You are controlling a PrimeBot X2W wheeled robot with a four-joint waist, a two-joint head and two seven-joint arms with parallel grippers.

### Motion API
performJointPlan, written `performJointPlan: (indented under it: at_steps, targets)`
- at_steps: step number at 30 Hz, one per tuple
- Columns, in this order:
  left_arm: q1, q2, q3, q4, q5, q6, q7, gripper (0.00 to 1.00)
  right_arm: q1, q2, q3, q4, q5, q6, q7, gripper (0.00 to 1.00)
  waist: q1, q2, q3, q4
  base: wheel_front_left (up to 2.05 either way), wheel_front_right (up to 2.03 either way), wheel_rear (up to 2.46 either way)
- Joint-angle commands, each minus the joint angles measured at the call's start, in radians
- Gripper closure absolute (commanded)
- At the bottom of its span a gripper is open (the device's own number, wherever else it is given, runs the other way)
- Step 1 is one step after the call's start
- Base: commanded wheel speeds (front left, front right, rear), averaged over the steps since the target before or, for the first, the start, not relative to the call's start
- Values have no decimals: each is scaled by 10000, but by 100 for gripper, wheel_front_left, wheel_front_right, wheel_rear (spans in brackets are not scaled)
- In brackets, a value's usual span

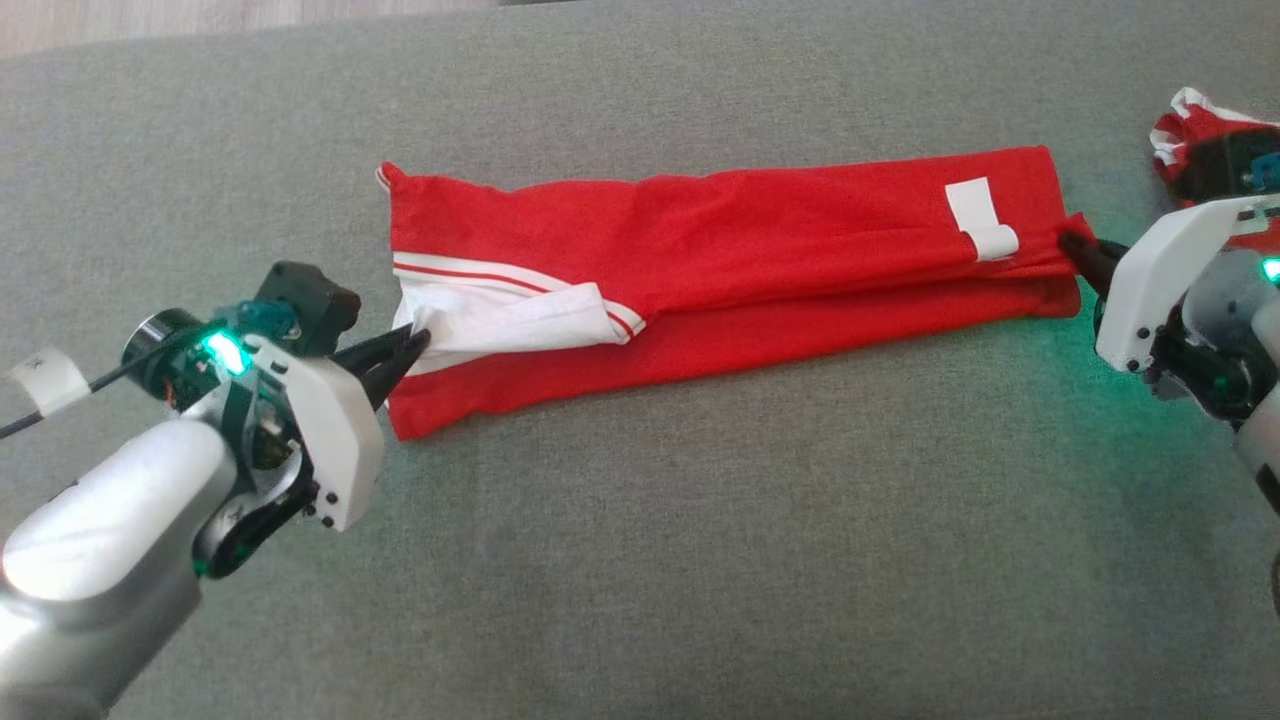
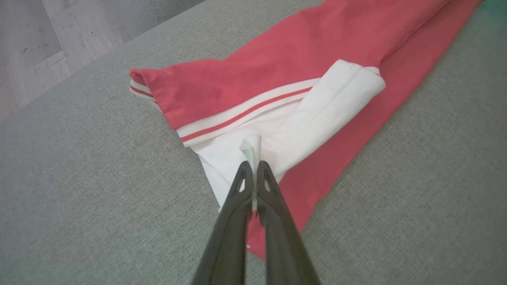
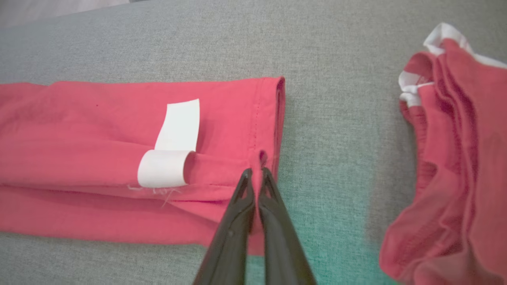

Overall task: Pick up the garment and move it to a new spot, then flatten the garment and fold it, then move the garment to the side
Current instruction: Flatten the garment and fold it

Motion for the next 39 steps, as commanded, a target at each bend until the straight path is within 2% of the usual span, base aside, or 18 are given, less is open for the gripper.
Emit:
performJointPlan:
  at_steps: [1,2,7,13,14,16,21,25,29,34,37,39]
  targets:
    - [-254,374,452,-164,37,146,-73,14,128,-281,17,-134,60,65,14,0,0,-1,5,-22,0,0,0]
    - [-247,327,467,-108,88,225,-174,0,124,-245,-22,-61,147,65,14,0,0,-1,1,-37,0,0,0]
    - [-189,-20,761,319,293,850,-1058,0,-51,-194,-219,12,349,65,-437,0,0,-1,-102,-96,0,0,0]
    - [-25,-566,1766,749,175,1859,-3071,0,-276,-160,-656,-63,587,65,-1370,0,0,-1,-372,-150,0,0,0]
    - [-25,-566,1766,749,175,1859,-3071,0,-276,-160,-656,-63,587,65,-1370,0,0,-1,-372,-150,0,0,0]
    - [82,-711,2125,786,124,2131,-3850,0,-351,-135,-792,-91,534,65,-1775,0,0,-1,-483,-152,0,0,0]
    - [625,-1131,3254,692,-158,2904,-5819,0,-351,136,-1197,-680,354,65,-3420,0,0,-1,-764,-170,0,0,0]
    - [1364,-1610,4406,91,34,3305,-6197,0,-56,654,-1645,-1104,30,65,-5077,0,0,-1,-1008,-207,0,0,0]
    - [2629,-2422,5838,-895,1025,3220,-6209,0,399,1334,-2270,-1185,-1164,65,-5825,0,0,-1,-1238,-268,0,0,0]
    - [4283,-3444,6887,-1087,2058,2552,-6211,0,1822,2982,-4938,-2228,-2598,65,-5886,0,0,-1,-1525,-359,0,0,0]
    - [4984,-4072,7429,-1078,2611,2084,-6212,0,3048,4114,-5928,-2887,-3722,65,-5888,0,0,-1,-1641,-387,0,0,0]
    - [5321,-4441,7731,-1099,3051,1797,-6212,0,3708,4562,-6413,-3221,-4410,65,-5889,0,0,-1,-1666,-389,0,0,0]
